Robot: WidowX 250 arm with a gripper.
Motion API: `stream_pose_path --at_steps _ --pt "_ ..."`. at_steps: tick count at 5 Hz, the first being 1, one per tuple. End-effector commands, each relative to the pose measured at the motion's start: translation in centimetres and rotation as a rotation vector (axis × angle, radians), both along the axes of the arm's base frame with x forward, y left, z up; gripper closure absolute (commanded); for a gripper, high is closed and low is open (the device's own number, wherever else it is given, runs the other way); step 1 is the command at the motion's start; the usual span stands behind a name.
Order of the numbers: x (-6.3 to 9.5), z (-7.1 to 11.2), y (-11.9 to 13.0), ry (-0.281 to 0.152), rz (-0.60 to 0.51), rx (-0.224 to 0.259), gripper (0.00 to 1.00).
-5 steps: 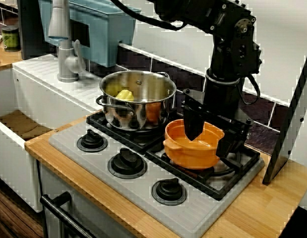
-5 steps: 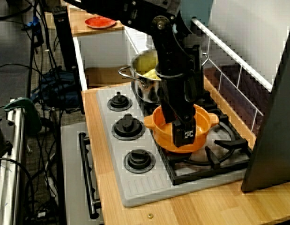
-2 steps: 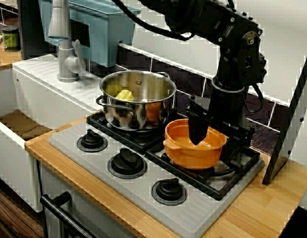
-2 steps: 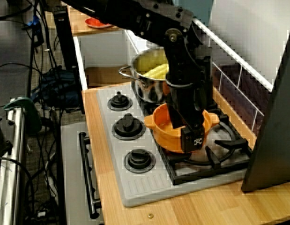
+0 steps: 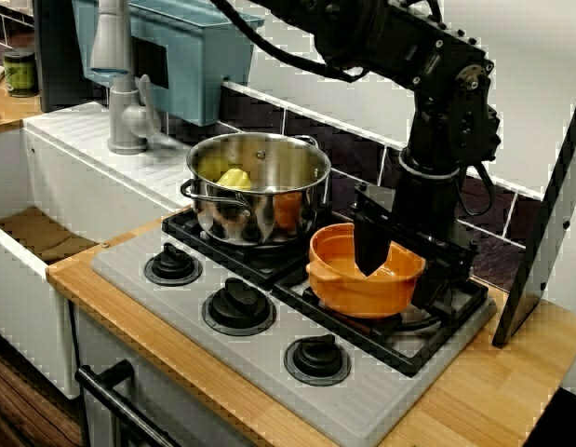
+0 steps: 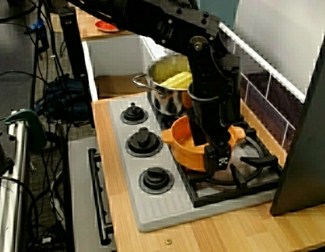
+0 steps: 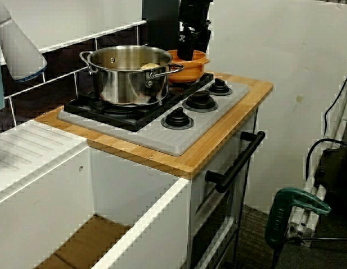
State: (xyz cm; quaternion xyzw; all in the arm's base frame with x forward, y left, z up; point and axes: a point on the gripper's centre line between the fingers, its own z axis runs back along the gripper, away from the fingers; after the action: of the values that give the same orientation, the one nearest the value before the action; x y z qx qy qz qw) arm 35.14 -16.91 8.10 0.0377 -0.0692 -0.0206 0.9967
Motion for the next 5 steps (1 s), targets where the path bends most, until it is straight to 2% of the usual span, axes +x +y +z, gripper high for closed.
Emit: stream_pose_path --at_steps 1,3,5 --pt "-0.1 1.6 -0.2 -0.049 -0.014 -0.016 1.00" --pt "-0.4 1.8 0.0 -0.069 -0.018 -0.003 1.00" --pt "-0.5 2.9 0.7 -0.063 -0.014 -0.019 1.00"
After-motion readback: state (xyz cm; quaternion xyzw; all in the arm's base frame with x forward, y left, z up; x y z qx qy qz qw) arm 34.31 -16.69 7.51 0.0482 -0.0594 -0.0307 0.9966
